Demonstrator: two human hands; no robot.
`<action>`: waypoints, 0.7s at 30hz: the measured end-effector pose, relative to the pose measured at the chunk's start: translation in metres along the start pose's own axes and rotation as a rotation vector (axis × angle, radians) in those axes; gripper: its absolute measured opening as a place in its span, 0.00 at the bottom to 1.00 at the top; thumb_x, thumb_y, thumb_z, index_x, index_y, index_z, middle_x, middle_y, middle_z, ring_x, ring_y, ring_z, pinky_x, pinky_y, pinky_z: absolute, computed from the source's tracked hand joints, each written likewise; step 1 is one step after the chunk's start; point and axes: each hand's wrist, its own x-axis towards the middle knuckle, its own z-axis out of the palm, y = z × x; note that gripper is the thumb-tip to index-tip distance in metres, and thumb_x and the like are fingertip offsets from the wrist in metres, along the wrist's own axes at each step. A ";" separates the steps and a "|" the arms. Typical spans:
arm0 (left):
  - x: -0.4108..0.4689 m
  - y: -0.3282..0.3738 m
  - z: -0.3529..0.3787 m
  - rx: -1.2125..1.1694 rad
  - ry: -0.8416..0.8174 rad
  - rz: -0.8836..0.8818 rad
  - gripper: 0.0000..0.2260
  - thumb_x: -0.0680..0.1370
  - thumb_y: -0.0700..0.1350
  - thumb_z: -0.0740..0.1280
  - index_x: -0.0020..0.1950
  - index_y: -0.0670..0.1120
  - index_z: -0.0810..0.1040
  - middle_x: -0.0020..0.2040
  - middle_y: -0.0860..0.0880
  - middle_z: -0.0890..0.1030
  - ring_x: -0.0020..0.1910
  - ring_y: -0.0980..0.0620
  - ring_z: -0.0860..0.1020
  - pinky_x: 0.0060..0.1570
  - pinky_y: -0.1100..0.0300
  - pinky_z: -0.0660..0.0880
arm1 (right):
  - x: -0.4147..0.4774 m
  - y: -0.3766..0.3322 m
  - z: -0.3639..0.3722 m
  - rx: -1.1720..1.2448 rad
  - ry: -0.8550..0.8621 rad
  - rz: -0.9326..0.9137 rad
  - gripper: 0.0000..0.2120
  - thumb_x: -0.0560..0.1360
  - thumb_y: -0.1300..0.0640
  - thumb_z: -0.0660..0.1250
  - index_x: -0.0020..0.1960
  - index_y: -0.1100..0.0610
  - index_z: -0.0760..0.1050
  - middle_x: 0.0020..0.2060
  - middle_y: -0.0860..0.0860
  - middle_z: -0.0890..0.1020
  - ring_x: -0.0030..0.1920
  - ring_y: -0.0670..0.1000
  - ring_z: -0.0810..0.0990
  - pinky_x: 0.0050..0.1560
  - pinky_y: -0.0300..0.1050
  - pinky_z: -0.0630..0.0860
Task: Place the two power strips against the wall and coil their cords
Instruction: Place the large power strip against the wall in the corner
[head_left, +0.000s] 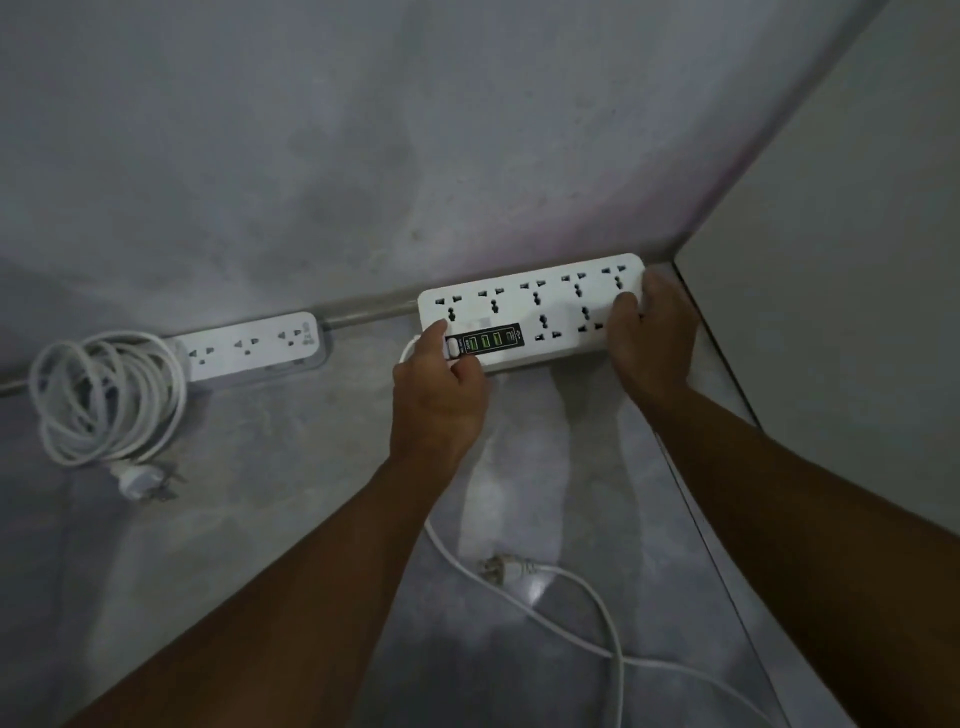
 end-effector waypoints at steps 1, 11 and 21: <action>0.002 -0.003 0.001 -0.005 -0.001 -0.003 0.21 0.79 0.43 0.61 0.72 0.43 0.72 0.63 0.40 0.79 0.60 0.43 0.78 0.62 0.53 0.76 | 0.003 0.000 0.004 -0.004 -0.022 -0.006 0.28 0.70 0.47 0.52 0.59 0.63 0.76 0.55 0.60 0.81 0.57 0.61 0.78 0.59 0.55 0.75; 0.017 -0.013 0.007 0.022 -0.005 -0.053 0.21 0.79 0.41 0.61 0.73 0.46 0.70 0.66 0.39 0.75 0.60 0.43 0.78 0.59 0.60 0.71 | 0.021 0.011 0.024 -0.009 -0.205 0.007 0.12 0.67 0.47 0.53 0.47 0.51 0.64 0.44 0.50 0.72 0.46 0.50 0.69 0.48 0.43 0.64; 0.020 -0.037 0.016 0.067 -0.050 0.037 0.25 0.75 0.43 0.61 0.73 0.44 0.69 0.67 0.41 0.76 0.61 0.42 0.78 0.61 0.46 0.76 | 0.015 0.027 0.030 -0.062 -0.291 -0.157 0.09 0.74 0.57 0.54 0.48 0.63 0.66 0.47 0.62 0.74 0.46 0.57 0.73 0.43 0.51 0.68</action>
